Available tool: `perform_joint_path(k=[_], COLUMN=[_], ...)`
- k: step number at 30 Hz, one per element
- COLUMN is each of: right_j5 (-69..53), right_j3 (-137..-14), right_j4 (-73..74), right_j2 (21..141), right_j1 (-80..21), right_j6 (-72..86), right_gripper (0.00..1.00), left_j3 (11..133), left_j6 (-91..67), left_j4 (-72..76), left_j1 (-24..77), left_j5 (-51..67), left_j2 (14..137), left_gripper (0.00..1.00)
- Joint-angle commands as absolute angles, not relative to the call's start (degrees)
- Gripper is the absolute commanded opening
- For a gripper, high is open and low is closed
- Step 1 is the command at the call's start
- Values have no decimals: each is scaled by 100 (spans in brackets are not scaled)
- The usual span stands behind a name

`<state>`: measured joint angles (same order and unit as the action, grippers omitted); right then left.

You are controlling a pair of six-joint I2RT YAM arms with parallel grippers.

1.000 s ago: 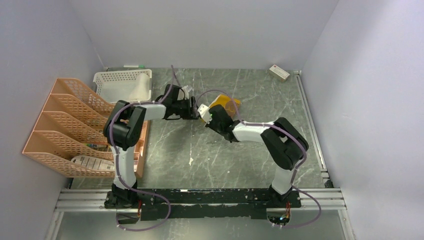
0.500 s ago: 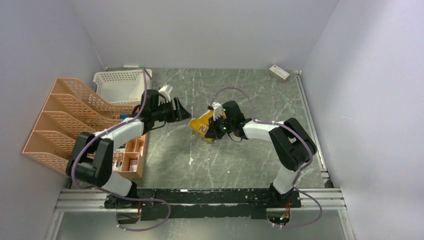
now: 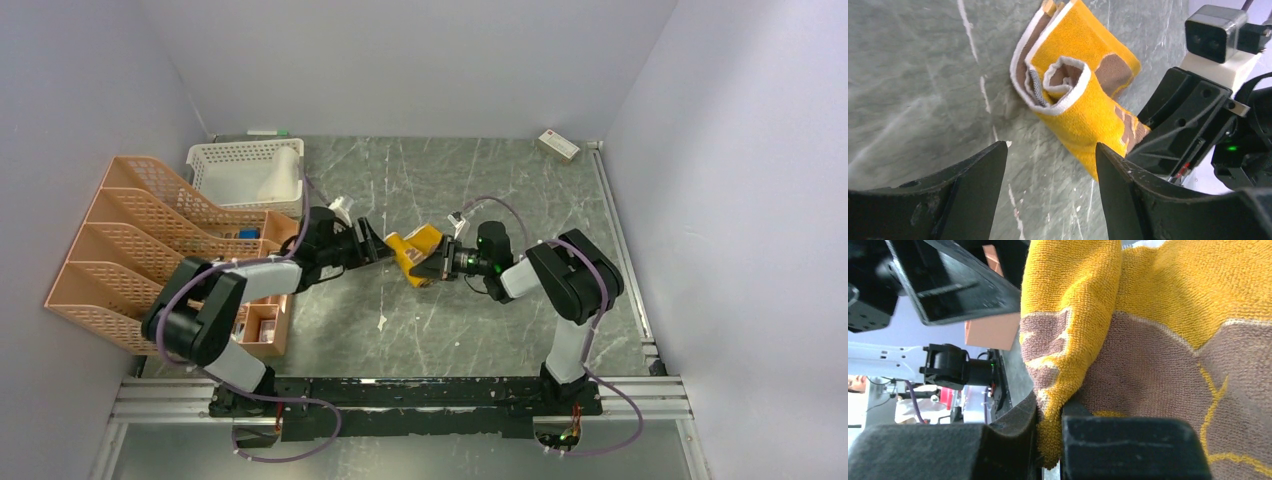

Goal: Roll the towels
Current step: Roll the towel at the center of the board.

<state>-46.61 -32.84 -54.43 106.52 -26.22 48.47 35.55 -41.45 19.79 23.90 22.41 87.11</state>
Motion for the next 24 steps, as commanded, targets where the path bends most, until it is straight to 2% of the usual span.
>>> perform_joint_path(k=[1,8,18,24], right_j5=[-4798,-4825,-4815,-4801], right_j3=[-3242,-3272,-3138,-3218], right_j4=[-5938,-5474,-5833,-5644], right_j2=[10628,10609,10951,10947], right_j1=[-2619,-2624,-2619,-2619], right_j6=[5090,4744,4848,4686], right_gripper=[0,0,0,0], left_j3=[3643,3952,3257,3760], left_j6=[-4808,-4941,-5362,-5292], left_j4=[3201,3728,3988,3556], left_j1=[2730,2879,3117,3400], left_j5=[1833,1745,727,861], left_j2=[9144,9880,8690,9108], left_gripper=[76,76,77,78])
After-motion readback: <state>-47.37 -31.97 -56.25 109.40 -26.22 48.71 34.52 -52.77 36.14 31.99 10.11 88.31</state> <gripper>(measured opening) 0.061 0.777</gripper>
